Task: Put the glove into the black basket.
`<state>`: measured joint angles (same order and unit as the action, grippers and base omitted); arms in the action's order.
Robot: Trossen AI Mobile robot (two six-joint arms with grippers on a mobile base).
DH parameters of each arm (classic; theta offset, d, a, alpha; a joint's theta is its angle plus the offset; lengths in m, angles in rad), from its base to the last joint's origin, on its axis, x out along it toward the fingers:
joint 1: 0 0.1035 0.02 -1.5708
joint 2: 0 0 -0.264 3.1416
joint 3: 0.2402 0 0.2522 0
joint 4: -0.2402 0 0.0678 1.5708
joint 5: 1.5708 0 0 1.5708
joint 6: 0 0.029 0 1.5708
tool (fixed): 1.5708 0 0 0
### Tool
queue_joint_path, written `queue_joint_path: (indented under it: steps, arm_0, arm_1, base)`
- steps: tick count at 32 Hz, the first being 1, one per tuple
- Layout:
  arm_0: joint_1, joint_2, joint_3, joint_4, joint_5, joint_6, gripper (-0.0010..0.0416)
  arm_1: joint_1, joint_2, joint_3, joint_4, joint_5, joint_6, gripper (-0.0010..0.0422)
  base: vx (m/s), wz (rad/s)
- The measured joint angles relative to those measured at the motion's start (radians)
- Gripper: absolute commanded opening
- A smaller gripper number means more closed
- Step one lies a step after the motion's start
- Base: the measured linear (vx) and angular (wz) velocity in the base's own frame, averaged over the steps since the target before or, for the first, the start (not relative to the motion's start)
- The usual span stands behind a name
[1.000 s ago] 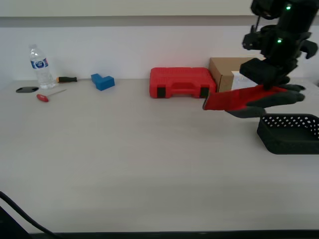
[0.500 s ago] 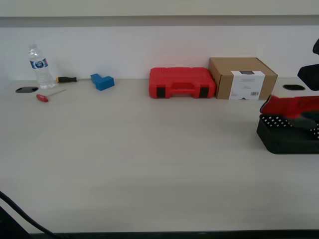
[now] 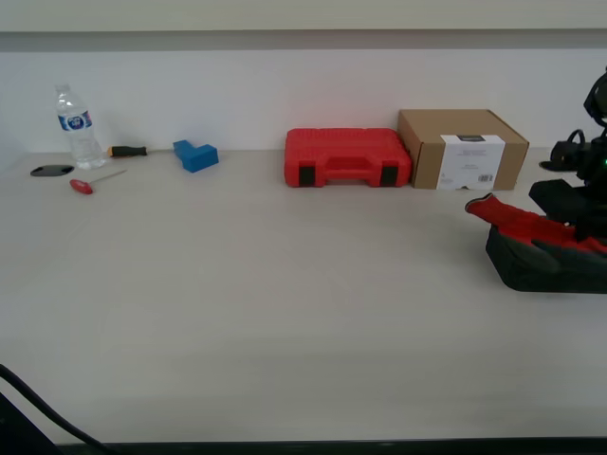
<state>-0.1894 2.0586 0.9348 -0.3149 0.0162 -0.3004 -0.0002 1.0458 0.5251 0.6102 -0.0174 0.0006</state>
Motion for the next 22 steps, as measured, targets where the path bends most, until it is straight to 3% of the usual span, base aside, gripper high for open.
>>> queue_joint_path:
  steps: [8, 10, 12, 17, 19, 22]
  arm_0:
    - [-0.001, 0.079, 0.086, 0.011, -0.02, 0.0, 0.0001]
    - [-0.002, 0.079, 0.085, 0.018, -0.051, -0.004, 0.0011]
    - [-0.011, 0.08, 0.085, 0.026, -0.096, -0.004, 0.0054]
    - [-0.019, 0.08, 0.085, 0.029, -0.112, -0.004, 0.0144]
    - [-0.018, 0.08, 0.085, 0.033, -0.114, -0.005, 0.0151]
    - [-0.019, 0.068, 0.089, 0.055, -0.172, -0.007, 0.0138]
  arm_1:
    - [0.0, 0.001, -0.002, -0.002, 0.0, 0.0, 0.0]
    - [0.0, 0.001, -0.002, -0.002, 0.0, 0.0, 0.0]
    - [0.0, 0.001, -0.002, -0.002, 0.0, 0.0, 0.0]
    - [0.0, 0.001, -0.002, -0.002, 0.0, 0.0, 0.0]
    - [0.0, 0.001, -0.002, -0.002, 0.0, 0.0, 0.0]
    - [0.0, 0.001, -0.002, -0.002, 0.0, 0.0, 0.0]
  base:
    - [0.0, 0.0]
    - [0.0, 0.0]
    - [0.0, 0.0]
    - [0.0, 0.0]
    - [0.0, 0.0]
    - [0.0, 0.0]
